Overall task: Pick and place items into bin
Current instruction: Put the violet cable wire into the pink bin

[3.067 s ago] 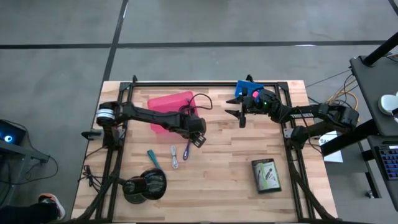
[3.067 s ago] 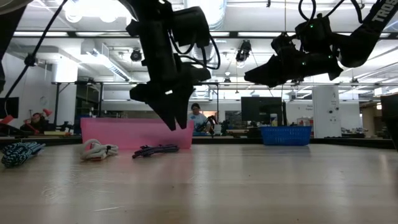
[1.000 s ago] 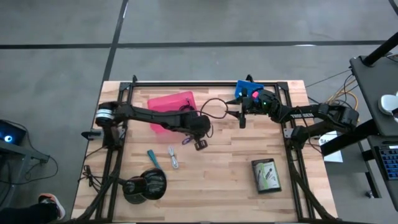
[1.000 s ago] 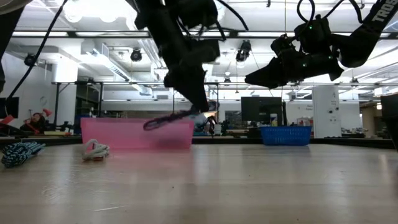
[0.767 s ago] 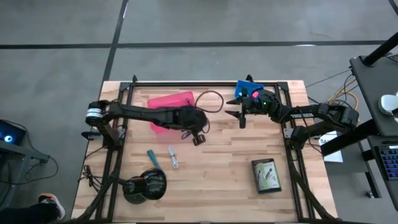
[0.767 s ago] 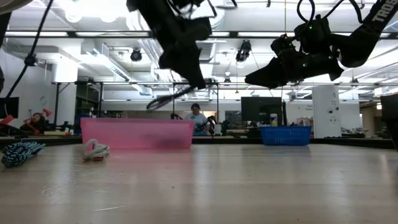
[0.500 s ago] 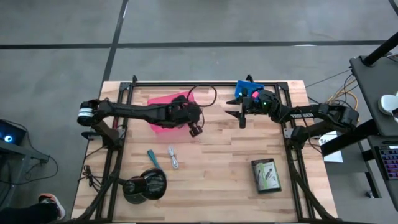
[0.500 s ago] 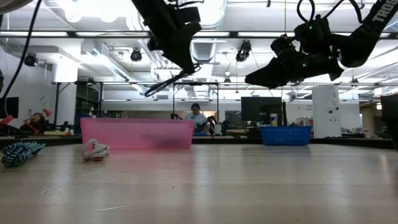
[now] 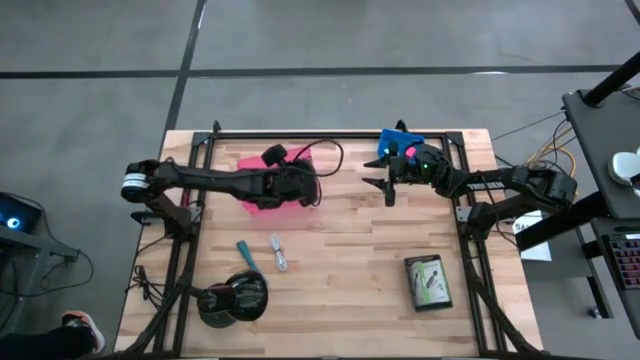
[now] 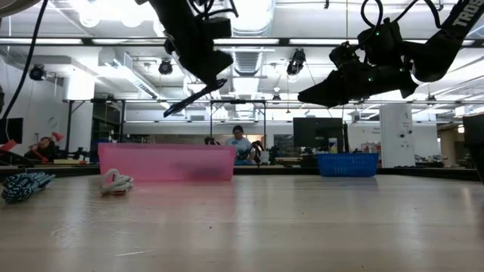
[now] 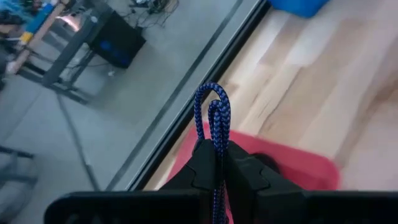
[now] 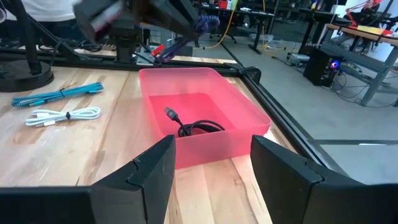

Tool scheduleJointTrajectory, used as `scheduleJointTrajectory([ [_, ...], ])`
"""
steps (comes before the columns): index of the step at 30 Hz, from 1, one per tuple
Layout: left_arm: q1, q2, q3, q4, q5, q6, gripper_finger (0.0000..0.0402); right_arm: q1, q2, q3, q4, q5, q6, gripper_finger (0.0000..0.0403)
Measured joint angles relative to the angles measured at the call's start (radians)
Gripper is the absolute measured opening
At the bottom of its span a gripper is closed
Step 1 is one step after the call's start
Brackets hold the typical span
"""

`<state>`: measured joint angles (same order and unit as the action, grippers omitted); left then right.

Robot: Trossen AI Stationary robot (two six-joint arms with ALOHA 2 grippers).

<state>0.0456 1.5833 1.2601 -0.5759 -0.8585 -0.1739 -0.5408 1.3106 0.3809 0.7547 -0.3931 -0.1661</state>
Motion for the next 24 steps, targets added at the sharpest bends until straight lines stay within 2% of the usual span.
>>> scheduleJointTrajectory([
  [3,0.011,0.000,-0.039,-0.001,-0.040,-0.001,0.0004,0.000,0.000,0.000,0.000,0.000,-0.002,0.0196],
  [10,0.037,0.000,-0.106,0.016,-0.060,-0.003,0.0004,0.000,0.000,0.000,0.000,0.000,-0.003,0.0196],
  [14,0.045,0.004,-0.109,0.018,-0.076,-0.003,0.0004,0.000,0.000,0.000,0.000,0.000,-0.003,0.0196],
  [19,0.048,0.006,-0.109,0.011,-0.166,-0.002,0.0004,0.000,0.000,0.000,0.000,0.001,-0.003,0.0196],
  [24,0.060,0.006,-0.116,0.011,-0.169,-0.002,0.0004,0.000,0.000,0.000,0.000,0.001,-0.003,0.0196],
])
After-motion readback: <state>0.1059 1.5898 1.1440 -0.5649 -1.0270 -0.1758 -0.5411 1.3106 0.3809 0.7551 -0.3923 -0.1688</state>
